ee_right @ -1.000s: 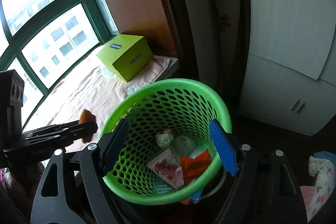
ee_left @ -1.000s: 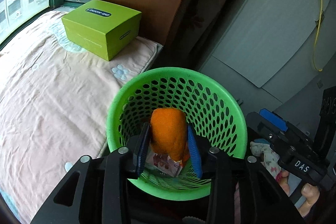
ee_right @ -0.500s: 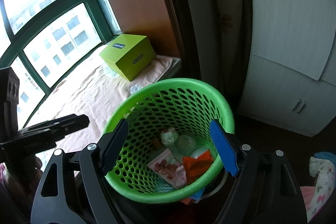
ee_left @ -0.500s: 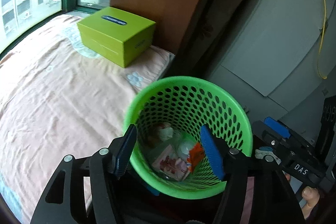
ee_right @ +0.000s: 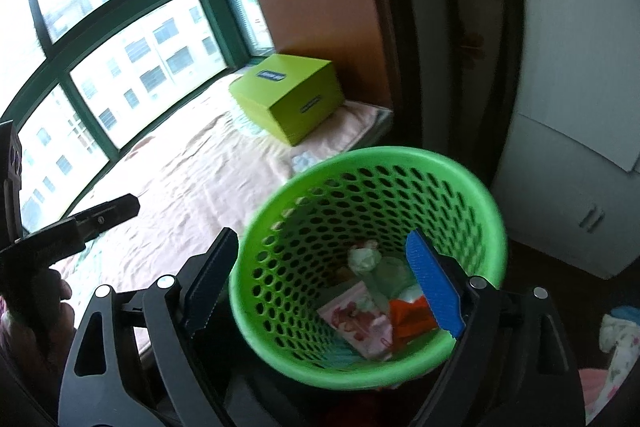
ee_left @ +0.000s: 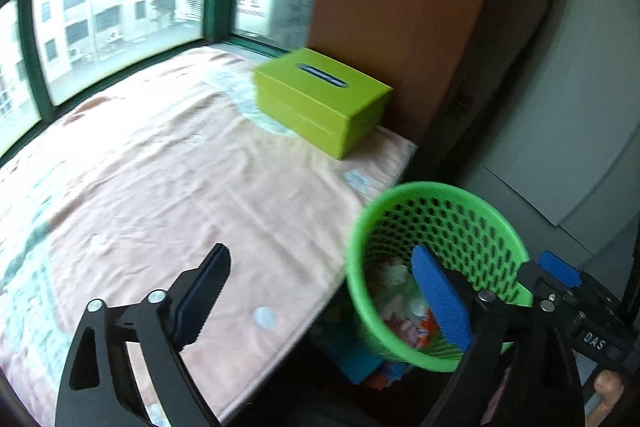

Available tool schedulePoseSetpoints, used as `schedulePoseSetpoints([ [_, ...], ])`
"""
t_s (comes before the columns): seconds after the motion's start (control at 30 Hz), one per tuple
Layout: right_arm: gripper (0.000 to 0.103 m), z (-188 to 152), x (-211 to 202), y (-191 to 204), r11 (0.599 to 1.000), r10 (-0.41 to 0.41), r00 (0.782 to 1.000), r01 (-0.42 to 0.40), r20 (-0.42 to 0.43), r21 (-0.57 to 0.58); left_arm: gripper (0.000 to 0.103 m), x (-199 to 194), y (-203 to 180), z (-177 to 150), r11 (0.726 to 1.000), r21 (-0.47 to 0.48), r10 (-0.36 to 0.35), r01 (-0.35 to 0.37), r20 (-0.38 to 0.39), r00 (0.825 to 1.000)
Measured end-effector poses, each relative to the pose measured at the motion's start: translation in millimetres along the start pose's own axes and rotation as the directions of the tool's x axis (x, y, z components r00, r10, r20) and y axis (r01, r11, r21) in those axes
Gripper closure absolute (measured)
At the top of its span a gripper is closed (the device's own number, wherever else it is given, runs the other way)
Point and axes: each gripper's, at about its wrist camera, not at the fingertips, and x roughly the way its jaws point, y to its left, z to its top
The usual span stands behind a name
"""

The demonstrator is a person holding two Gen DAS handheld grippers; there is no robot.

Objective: Collect trash

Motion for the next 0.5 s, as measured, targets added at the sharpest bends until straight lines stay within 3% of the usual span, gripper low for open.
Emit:
schedulePoseSetpoints([
  [0.5,0.014,2,20,70,0.987,0.114,0.993,-0.116,-0.022,-0.112,0.007,-37,71,-18,0.967,-0.127,0.229,-0.223,0.038,0.973],
])
